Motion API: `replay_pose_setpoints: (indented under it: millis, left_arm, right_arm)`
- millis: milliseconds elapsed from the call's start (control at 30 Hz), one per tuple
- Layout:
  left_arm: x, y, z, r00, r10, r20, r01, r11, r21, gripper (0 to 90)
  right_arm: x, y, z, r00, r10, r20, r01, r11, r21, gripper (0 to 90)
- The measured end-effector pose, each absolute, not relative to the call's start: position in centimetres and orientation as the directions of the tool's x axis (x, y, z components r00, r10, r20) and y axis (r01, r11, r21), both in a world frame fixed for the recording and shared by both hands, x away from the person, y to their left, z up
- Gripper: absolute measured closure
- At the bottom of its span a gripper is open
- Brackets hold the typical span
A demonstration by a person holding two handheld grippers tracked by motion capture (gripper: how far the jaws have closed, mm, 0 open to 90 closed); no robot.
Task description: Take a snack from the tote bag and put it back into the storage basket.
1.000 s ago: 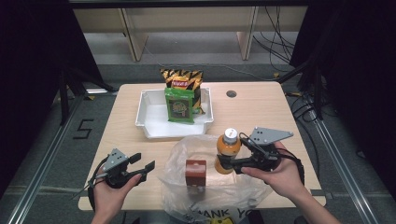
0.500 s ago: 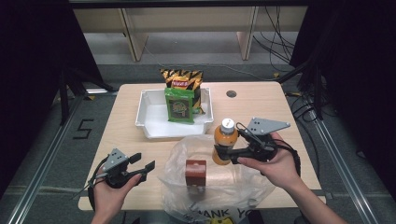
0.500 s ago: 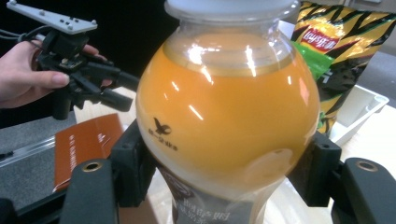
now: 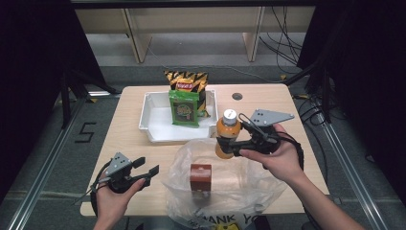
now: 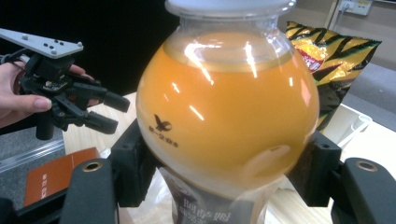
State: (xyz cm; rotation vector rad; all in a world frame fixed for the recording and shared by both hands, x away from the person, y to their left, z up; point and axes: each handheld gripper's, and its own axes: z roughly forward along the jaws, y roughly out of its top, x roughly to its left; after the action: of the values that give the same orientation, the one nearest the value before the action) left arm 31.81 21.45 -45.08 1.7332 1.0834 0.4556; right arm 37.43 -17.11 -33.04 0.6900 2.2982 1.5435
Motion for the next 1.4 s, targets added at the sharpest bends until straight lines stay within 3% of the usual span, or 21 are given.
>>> replay_pose_setpoints:
  millis: [367, 767, 867, 1400]
  left_arm:
    - [31.8, 21.5, -45.1, 0.529, 0.829, -0.179, 0.453, -0.097, 0.886, 33.7]
    - [31.8, 21.5, -45.0, 0.530, 0.827, -0.186, 0.452, -0.090, 0.888, 33.7]
    - [31.8, 21.6, -45.0, 0.529, 0.829, -0.183, 0.449, -0.090, 0.889, 33.6]
    - [31.8, 21.6, -44.9, 0.530, 0.829, -0.179, 0.446, -0.094, 0.890, 33.6]
  right_arm:
    - [38.7, -16.3, -32.1, -0.846, 0.533, -0.006, 0.187, 0.308, 0.933, 34.4]
    - [40.0, -15.4, -31.3, -0.841, 0.541, 0.031, 0.221, 0.290, 0.931, 34.5]
    - [40.6, -15.3, -31.2, -0.844, 0.536, -0.004, 0.182, 0.293, 0.938, 34.5]
    - [43.0, -13.9, -31.2, -0.834, 0.550, 0.049, 0.228, 0.262, 0.938, 34.5]
